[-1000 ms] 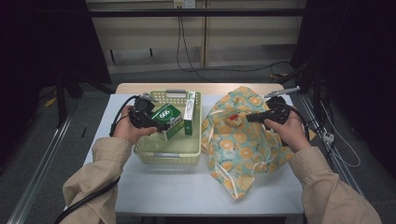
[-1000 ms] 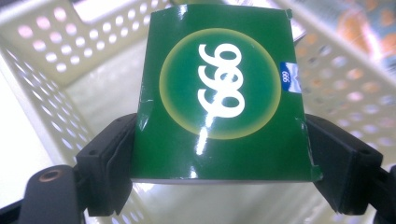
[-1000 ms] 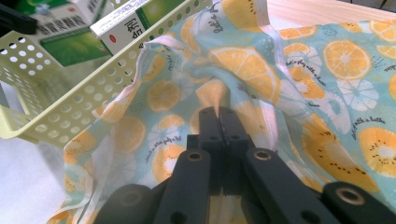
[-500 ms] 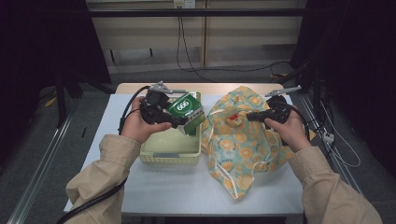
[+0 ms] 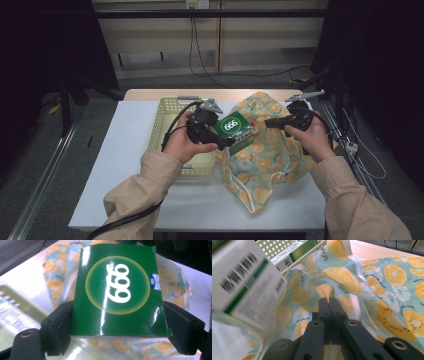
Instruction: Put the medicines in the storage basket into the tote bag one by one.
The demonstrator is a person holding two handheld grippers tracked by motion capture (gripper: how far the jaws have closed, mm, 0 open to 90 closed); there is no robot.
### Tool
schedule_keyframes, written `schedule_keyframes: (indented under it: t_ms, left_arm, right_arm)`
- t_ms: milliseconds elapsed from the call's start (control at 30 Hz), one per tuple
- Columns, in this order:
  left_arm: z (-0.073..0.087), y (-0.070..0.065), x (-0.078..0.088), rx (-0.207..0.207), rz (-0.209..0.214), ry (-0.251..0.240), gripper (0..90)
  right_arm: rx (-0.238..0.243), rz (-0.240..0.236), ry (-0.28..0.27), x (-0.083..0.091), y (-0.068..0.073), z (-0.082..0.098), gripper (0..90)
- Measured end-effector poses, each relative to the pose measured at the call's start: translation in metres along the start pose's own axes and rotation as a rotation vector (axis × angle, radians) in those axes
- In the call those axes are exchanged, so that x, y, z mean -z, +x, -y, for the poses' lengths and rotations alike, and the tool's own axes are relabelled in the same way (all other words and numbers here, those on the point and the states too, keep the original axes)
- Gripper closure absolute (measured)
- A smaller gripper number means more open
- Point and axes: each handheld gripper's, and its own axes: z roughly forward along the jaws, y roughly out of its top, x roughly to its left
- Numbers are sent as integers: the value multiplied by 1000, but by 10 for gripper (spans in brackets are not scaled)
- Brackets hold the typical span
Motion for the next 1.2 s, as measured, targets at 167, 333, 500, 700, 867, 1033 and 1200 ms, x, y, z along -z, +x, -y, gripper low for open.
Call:
schedule_keyframes:
  t_ms: [167,333,500,700,867,1033,1200]
  left_arm:
    - [-3,-9,-24,-14,5,24,170]
    - [-8,-12,-45,-7,23,42,170]
    - [-13,-11,-64,9,24,56,170]
    - [-15,-9,-81,27,9,78,169]
    - [-15,-4,-91,47,-6,93,168]
    - [-13,-1,-102,44,-8,133,168]
    - [-10,-5,-113,39,5,147,167]
  right_arm:
    - [-3,1,-3,4,-1,0,900]
    - [-3,1,-6,5,-1,-1,900]
    - [5,0,-9,9,0,-4,900]
    - [9,-4,-11,11,2,-6,900]
    - [11,-8,-13,12,2,-6,900]
    - [7,-8,-20,13,2,-8,900]
    - [8,-8,-19,13,2,-9,900]
